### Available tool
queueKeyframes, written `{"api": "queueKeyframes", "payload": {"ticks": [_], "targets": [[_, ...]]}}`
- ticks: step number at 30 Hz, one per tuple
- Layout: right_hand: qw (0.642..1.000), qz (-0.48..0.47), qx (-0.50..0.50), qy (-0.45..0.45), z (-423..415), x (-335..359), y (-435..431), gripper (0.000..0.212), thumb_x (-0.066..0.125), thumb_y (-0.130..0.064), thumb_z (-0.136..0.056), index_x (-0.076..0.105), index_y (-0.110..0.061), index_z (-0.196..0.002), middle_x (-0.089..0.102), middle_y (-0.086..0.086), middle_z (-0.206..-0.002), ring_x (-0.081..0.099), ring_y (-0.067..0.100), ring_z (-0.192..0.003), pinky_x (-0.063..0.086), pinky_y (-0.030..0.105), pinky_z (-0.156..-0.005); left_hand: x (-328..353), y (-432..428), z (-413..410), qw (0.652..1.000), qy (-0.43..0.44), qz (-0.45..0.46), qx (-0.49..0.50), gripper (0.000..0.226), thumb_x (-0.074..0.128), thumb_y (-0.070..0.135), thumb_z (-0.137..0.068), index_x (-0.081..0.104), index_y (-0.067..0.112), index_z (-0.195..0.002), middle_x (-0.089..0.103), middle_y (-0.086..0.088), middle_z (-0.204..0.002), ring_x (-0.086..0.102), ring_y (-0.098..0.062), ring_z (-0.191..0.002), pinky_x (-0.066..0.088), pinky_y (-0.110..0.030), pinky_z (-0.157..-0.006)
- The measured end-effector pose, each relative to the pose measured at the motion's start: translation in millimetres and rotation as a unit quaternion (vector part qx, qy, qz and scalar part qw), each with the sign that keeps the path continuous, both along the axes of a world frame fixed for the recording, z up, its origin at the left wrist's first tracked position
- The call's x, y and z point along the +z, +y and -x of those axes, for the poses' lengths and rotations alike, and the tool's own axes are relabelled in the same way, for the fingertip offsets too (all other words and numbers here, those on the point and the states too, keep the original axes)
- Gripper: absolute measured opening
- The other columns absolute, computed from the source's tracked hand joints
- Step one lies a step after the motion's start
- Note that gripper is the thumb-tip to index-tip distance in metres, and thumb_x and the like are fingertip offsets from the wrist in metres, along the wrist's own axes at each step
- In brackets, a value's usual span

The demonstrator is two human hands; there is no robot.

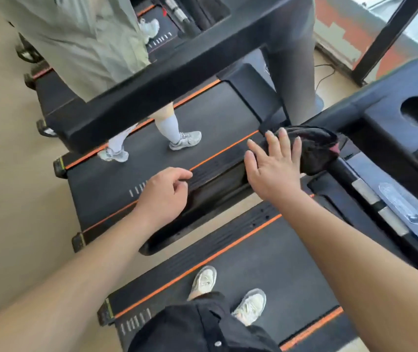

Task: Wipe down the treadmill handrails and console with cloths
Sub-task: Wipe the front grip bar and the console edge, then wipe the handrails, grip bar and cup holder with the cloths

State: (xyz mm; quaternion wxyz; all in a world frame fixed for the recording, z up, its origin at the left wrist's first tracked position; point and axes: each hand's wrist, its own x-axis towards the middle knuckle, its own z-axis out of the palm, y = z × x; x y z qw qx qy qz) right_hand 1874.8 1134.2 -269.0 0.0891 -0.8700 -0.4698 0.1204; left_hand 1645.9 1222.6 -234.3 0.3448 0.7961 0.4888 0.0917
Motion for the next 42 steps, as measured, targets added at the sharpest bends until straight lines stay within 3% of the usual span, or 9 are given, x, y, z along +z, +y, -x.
{"api": "queueKeyframes", "payload": {"ticks": [5,9,13,16,19,24,28,33,42], "targets": [[0.988,-0.113,0.107,-0.027,131,-14,2,0.040,0.041,-0.036,-0.103,0.067,-0.018,-0.128,0.066,0.007,-0.123,0.046,0.036,-0.135,0.016,0.057,-0.123,-4,19,37,1.000,-0.008,-0.005,0.010,0.033,0.052,0.007,-0.097,0.072,0.022,-0.118,0.070,0.010,-0.117,0.062,-0.006,-0.107,0.046,-0.025,-0.101],[0.977,-0.101,0.183,0.032,221,-13,3,0.044,0.031,-0.038,-0.105,0.063,-0.020,-0.130,0.063,-0.002,-0.125,0.045,0.028,-0.135,0.013,0.052,-0.124,1,40,71,1.000,-0.012,-0.011,0.026,0.031,0.054,0.004,-0.097,0.074,0.019,-0.115,0.071,0.009,-0.111,0.061,0.002,-0.095,0.042,-0.008,-0.092],[0.929,-0.131,0.172,0.300,248,4,-7,0.054,0.027,-0.037,-0.106,0.072,-0.008,-0.097,0.073,0.000,-0.102,0.060,0.013,-0.111,0.022,0.032,-0.122,8,47,86,1.000,-0.015,0.028,-0.003,0.024,0.057,0.010,-0.098,0.075,0.022,-0.107,0.071,0.018,-0.098,0.061,0.010,-0.083,0.042,-0.001,-0.082],[0.834,-0.182,-0.015,0.521,224,41,-22,0.052,0.033,-0.040,-0.106,0.058,0.001,-0.086,0.062,0.004,-0.083,0.060,0.013,-0.082,0.050,0.034,-0.081,25,30,70,0.986,-0.100,0.125,-0.045,0.017,0.059,0.025,-0.101,0.076,0.024,-0.102,0.076,0.012,-0.094,0.068,0.002,-0.094,0.052,-0.026,-0.095],[0.860,-0.261,-0.112,0.425,183,72,-50,0.045,0.033,-0.032,-0.111,0.064,-0.010,-0.086,0.058,0.001,-0.101,0.055,0.008,-0.106,0.043,0.021,-0.090,53,-5,36,0.941,-0.155,0.251,-0.163,0.033,0.050,0.038,-0.107,0.076,0.018,-0.102,0.076,0.007,-0.098,0.068,-0.006,-0.094,0.051,-0.023,-0.089],[0.858,-0.239,-0.263,0.372,112,80,-120,0.040,0.041,-0.043,-0.106,0.057,-0.022,-0.075,0.058,-0.014,-0.074,0.053,0.005,-0.074,0.046,0.032,-0.078,56,-65,-30,0.918,-0.140,0.286,-0.235,0.032,0.067,0.053,-0.094,0.076,0.024,-0.103,0.078,0.005,-0.097,0.072,-0.012,-0.092,0.056,-0.030,-0.086],[0.841,-0.246,-0.346,0.335,64,79,-209,0.038,0.052,-0.046,-0.100,0.068,-0.015,-0.084,0.071,0.001,-0.080,0.059,0.013,-0.073,0.052,0.041,-0.073,51,-131,-80,0.890,-0.047,0.303,-0.337,0.021,0.081,0.029,-0.087,0.072,0.019,-0.104,0.076,-0.013,-0.086,0.066,-0.019,-0.059,0.053,-0.032,-0.049],[0.794,-0.257,-0.430,0.344,9,96,-351,0.014,0.063,-0.029,-0.099,0.071,-0.018,-0.099,0.077,0.009,-0.095,0.072,0.021,-0.082,0.061,0.043,-0.080,53,-246,-157,0.865,-0.060,0.321,-0.381,0.032,0.078,0.043,-0.081,0.074,0.019,-0.102,0.078,-0.010,-0.098,0.074,-0.021,-0.092,0.056,-0.053,-0.094],[0.734,-0.285,-0.580,0.210,-65,109,-568,0.015,0.060,-0.032,-0.097,0.072,-0.023,-0.095,0.075,-0.004,-0.089,0.071,0.015,-0.087,0.056,0.034,-0.079,77,-439,-275,0.849,-0.108,0.276,-0.437,0.019,0.064,0.039,-0.096,0.068,0.020,-0.096,0.075,0.000,-0.095,0.070,-0.017,-0.092,0.054,-0.040,-0.089]]}}
